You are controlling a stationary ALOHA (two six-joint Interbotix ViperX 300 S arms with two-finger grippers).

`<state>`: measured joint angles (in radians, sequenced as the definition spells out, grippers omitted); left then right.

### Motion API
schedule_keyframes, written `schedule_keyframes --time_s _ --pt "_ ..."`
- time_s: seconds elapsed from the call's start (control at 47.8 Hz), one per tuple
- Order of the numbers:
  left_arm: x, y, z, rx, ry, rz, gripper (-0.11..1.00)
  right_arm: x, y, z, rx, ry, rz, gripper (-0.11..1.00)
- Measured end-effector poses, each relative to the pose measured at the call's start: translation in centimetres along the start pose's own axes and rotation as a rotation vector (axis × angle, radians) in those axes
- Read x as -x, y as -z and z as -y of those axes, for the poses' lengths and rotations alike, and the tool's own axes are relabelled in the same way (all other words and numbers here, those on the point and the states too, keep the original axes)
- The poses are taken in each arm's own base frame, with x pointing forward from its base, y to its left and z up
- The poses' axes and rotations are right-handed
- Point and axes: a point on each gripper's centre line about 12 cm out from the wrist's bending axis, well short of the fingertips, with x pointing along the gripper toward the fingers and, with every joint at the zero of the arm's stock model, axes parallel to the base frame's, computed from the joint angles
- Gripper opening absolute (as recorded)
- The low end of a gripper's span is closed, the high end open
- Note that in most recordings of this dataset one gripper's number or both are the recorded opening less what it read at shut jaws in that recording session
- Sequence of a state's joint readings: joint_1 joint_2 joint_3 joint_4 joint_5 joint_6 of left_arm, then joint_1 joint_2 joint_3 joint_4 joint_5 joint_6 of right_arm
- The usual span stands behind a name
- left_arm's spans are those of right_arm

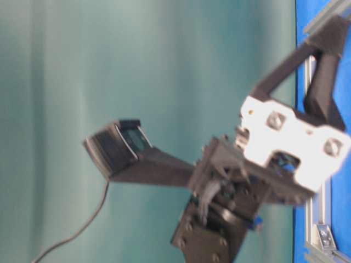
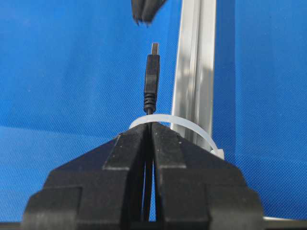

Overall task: Insert the wire through the string loop located on the right side.
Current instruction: 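Move the open left gripper to the plug emerging from the loop, then close the left gripper on the plug and release with the right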

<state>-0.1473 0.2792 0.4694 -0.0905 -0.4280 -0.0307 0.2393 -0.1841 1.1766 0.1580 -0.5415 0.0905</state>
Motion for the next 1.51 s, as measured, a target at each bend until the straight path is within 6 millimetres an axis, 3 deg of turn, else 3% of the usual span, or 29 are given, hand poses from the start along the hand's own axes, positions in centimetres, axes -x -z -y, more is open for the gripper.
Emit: schedule_keyframes --time_s 0.439,0.544,0.69,0.795,1.066,1.297,1.506 --pt "-0.6 0.0 -0.4 -0.040 -0.008 -0.005 0.03 0.0 0.0 0.0 0.000 0.000 -0.001 -0.03" --pt "-0.5 0.0 -0.5 -0.039 -0.009 -0.004 0.26 0.0 0.0 0.0 0.000 0.000 -0.001 -0.03" --pt "-0.5 0.0 -0.4 -0.038 -0.008 -0.004 0.72 0.0 0.0 0.0 -0.001 0.002 -0.001 -0.03" --pt "-0.5 0.0 -0.4 -0.031 -0.008 -0.004 0.91 0.0 0.0 0.0 -0.001 0.002 -0.001 -0.03" --pt "-0.6 0.1 -0.4 -0.031 -0.008 -0.007 0.89 0.0 0.0 0.0 -0.001 0.002 -0.001 -0.03" --pt "-1.9 3.2 -0.3 -0.035 -0.006 -0.055 0.89 0.0 0.0 0.1 0.000 0.004 0.004 -0.03" --pt "-2.4 3.3 0.0 -0.037 -0.001 -0.029 0.88 0.0 -0.1 0.1 0.000 0.004 0.005 -0.03"
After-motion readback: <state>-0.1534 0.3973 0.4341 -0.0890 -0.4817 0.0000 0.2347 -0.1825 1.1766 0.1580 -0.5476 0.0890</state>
